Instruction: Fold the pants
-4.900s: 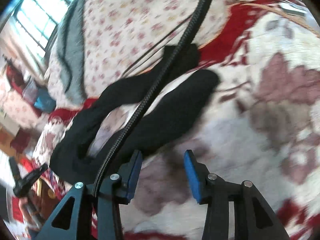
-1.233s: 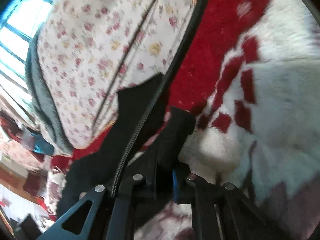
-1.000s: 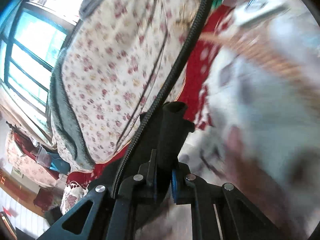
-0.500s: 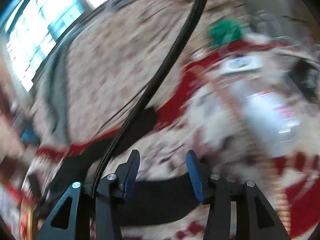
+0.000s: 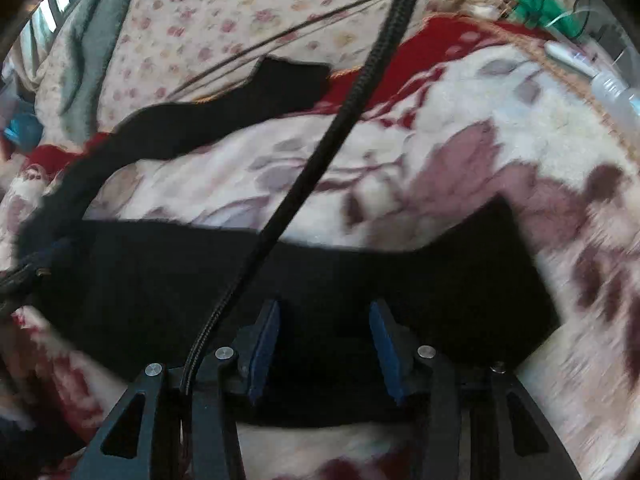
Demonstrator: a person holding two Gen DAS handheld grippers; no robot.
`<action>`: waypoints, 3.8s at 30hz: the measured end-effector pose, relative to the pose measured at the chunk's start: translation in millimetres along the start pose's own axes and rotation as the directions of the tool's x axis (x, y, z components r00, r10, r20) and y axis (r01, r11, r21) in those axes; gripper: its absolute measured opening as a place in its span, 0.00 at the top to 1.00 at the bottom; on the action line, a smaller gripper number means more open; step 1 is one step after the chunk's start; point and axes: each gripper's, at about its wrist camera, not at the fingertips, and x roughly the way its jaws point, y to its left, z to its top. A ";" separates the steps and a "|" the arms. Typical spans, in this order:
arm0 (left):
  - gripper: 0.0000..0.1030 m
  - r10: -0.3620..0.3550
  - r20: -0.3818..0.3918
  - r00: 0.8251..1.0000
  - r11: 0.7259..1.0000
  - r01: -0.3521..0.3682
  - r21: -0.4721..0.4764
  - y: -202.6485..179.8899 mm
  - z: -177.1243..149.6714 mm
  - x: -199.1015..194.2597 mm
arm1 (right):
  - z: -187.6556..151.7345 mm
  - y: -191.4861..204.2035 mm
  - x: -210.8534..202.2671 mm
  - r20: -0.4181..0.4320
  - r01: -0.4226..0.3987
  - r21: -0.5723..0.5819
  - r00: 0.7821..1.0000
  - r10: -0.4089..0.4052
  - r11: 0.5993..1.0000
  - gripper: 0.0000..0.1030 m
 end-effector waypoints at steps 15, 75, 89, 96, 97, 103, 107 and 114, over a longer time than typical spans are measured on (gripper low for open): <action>0.52 0.210 0.086 0.974 0.891 -0.155 -0.426 199.0 -33.9 -113.5 | 34.9 89.5 14.0 0.048 -0.445 0.052 0.895 0.443 0.894 0.59; 0.90 0.052 -0.126 0.991 0.850 -0.110 -0.516 183.9 129.3 94.6 | 234.2 73.7 170.4 0.020 -0.228 0.000 0.974 0.228 0.974 0.97; 0.96 0.056 0.001 0.998 0.856 -0.047 -0.514 174.1 117.2 43.4 | 236.8 74.4 140.8 0.068 -0.235 0.013 0.970 0.233 0.972 0.48; 0.96 0.067 -0.017 0.998 0.871 -0.066 -0.487 172.5 118.9 54.8 | 263.3 120.0 199.9 -0.032 -0.025 -0.067 0.999 0.023 0.997 0.42; 0.96 0.064 -0.018 0.998 0.871 -0.064 -0.487 173.6 119.0 55.7 | 263.7 124.2 211.0 -0.064 0.018 -0.086 0.998 -0.024 0.996 0.42; 0.96 0.066 -0.022 0.998 0.877 -0.069 -0.475 174.2 118.3 56.8 | 257.1 120.1 213.4 -0.010 0.002 -0.122 1.000 -0.004 0.993 0.97; 0.96 0.067 0.006 0.998 0.881 -0.056 -0.469 169.0 119.5 45.7 | 247.4 80.9 176.5 0.035 -0.171 0.006 0.985 0.170 0.985 0.96; 0.96 0.058 0.075 0.996 0.882 -0.016 -0.471 156.6 112.7 7.1 | 205.4 13.4 69.0 0.220 -0.369 0.114 0.915 0.339 0.922 0.96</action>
